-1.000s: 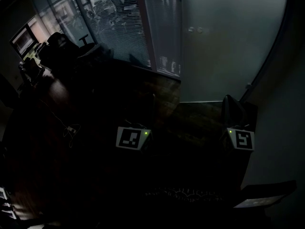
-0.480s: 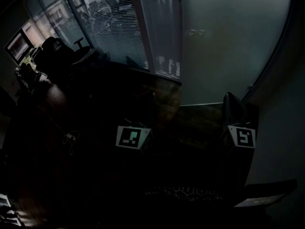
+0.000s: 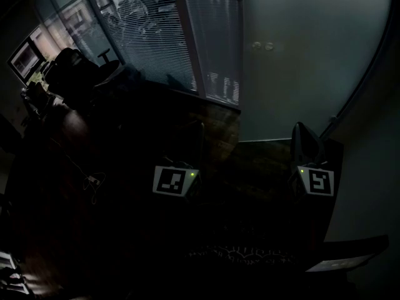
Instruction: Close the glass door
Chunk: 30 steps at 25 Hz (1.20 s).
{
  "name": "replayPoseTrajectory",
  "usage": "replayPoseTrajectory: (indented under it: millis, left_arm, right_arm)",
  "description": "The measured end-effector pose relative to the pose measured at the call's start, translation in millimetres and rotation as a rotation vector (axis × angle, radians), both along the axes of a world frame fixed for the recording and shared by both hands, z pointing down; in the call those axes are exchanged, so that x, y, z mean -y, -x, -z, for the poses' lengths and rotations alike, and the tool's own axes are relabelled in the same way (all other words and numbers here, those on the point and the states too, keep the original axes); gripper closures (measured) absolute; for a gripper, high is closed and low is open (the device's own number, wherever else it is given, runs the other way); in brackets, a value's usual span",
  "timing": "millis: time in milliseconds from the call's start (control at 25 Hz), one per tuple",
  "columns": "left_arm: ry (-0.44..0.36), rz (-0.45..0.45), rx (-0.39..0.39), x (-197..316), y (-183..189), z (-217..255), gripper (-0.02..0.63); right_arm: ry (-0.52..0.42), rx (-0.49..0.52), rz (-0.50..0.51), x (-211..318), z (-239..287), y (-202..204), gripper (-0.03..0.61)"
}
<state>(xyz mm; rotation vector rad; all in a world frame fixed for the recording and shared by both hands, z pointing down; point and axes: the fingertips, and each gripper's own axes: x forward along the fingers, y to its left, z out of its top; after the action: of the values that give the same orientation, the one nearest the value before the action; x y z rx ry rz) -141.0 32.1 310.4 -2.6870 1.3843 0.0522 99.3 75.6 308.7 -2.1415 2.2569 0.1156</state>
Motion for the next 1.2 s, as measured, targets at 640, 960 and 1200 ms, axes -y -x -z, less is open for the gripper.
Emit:
replayPoseTrajectory:
  millis: [640, 960, 1200]
  left_arm:
    - [-0.003, 0.03, -0.007, 90, -48, 3, 0.612]
    - [-0.003, 0.062, -0.009, 120, -67, 0, 0.612]
    - [0.005, 0.091, -0.008, 137, -66, -2, 0.612]
  right_arm:
    - [-0.014, -0.009, 0.031, 101, 7, -46, 0.577]
    - [-0.008, -0.01, 0.058, 138, 3, -67, 0.577]
    - [-0.002, -0.011, 0.074, 162, 1, -68, 0.577]
